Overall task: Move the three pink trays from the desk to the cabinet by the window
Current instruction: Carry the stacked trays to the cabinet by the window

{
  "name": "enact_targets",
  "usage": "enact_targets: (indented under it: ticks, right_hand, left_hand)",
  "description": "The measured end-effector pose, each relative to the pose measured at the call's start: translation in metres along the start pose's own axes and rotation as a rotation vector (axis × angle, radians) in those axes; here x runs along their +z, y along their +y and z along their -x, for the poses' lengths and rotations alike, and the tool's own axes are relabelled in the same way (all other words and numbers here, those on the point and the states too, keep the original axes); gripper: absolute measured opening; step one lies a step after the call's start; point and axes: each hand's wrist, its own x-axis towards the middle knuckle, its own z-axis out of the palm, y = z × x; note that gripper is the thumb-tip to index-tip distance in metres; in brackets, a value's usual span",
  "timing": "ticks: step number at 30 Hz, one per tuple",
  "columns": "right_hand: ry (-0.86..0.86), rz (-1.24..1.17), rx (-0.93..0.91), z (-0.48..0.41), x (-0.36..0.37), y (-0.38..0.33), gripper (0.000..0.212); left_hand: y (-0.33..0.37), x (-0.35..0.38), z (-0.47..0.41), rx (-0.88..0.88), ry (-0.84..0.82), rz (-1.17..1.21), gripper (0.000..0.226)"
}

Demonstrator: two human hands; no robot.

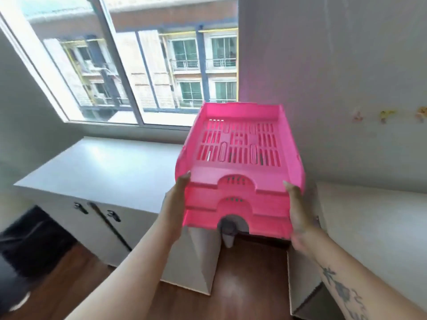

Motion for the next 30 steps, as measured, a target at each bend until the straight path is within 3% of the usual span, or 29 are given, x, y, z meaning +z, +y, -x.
enact_targets:
  ticks: [7,9,12,16,22,25,30]
  right_hand:
    - [-0.313,0.018,0.013,-0.034,0.186,0.035,0.094]
    - [-0.323,0.044,0.026,-0.05,0.233,0.048,0.087]
    - [-0.3,0.082,0.057,-0.075,0.299,0.063,0.051]
    - [-0.3,0.139,0.091,-0.107,0.363,0.085,0.051]
    - [-0.259,0.199,0.114,-0.14,0.398,0.118,0.05]
    - [-0.219,0.238,0.112,-0.143,0.397,0.13,0.062]
    - [-0.211,0.286,0.085,-0.14,0.393,0.125,0.065]
  left_hand:
    - [0.036,-0.167,-0.024,0.077,0.208,0.039,0.061]
    - [0.047,-0.208,-0.043,0.075,0.259,0.042,0.059]
    - [0.062,-0.261,-0.076,0.038,0.288,0.033,0.062]
    - [0.067,-0.316,-0.117,-0.024,0.296,0.041,0.073]
    - [0.049,-0.355,-0.153,-0.084,0.329,0.07,0.067]
    - [0.039,-0.359,-0.16,-0.089,0.324,0.063,0.067]
    - [0.043,-0.354,-0.165,-0.083,0.232,-0.001,0.061]
